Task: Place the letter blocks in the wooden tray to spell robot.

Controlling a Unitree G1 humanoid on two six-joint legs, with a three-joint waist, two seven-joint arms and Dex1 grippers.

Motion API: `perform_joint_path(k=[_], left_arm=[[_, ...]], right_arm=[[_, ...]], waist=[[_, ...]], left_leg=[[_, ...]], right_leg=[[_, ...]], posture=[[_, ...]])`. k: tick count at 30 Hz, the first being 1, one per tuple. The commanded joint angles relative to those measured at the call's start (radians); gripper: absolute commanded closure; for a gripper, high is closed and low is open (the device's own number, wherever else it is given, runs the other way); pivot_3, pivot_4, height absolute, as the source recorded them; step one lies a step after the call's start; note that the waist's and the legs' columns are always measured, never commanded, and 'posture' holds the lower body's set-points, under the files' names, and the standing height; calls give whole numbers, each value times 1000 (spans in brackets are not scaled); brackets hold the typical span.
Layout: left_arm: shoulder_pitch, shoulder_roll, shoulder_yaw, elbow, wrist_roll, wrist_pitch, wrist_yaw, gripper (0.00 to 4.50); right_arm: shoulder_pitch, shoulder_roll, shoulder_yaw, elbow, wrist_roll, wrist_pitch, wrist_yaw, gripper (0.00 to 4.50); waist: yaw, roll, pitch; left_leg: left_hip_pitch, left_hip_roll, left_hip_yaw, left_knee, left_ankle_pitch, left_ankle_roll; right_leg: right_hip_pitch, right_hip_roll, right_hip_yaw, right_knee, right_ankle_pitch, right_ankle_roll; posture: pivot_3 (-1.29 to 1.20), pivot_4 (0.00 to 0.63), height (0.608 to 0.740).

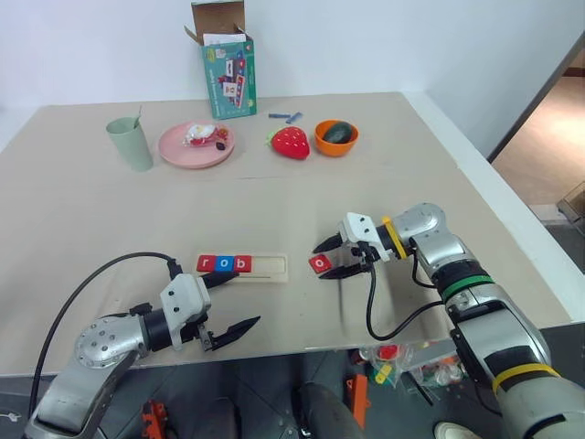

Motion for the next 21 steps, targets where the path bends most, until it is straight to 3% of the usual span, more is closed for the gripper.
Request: perform_joint_path(k=[1, 6, 10, 15, 21], left_arm=[[8, 10, 22, -25, 9, -23, 6, 0], [17, 10, 26, -4, 20, -37, 0, 0], [20, -1, 48, 12, 9, -26, 20, 0], [13, -32, 80, 28, -30, 11, 59, 0], [-7, -50, 97, 35, -53, 44, 85, 0]], right_arm=[[-12, 5, -27, 15, -10, -3, 9, 3278], [18, 10, -59, -106, 44, 117, 14, 3326], [69, 14, -83, -359, 114, 389, -19, 3326], [118, 60, -60, -626, 111, 628, -171, 3326], [105, 135, -2, -668, 26, 720, -332, 3326]], waist=[[0, 0, 0], [0, 0, 0], [0, 0, 0], [0, 0, 0], [0, 0, 0]], left_leg=[[1, 0, 0, 0, 0, 0], [2, 0, 0, 0, 1, 0], [0, 1, -1, 0, 1, 0], [-1, 1, -2, 0, 1, 0], [-1, 0, -2, 0, 1, 0]], right_leg=[[1, 0, 0, 0, 0, 0], [0, 1, 0, 3, 0, -1], [-2, 1, 0, 4, 0, -1], [-2, 2, -1, 4, -1, -1], [-2, 1, -1, 4, 0, -1]], posture=[[0, 150, 740], [0, 150, 740], [0, 150, 740], [0, 150, 740], [0, 150, 740]])
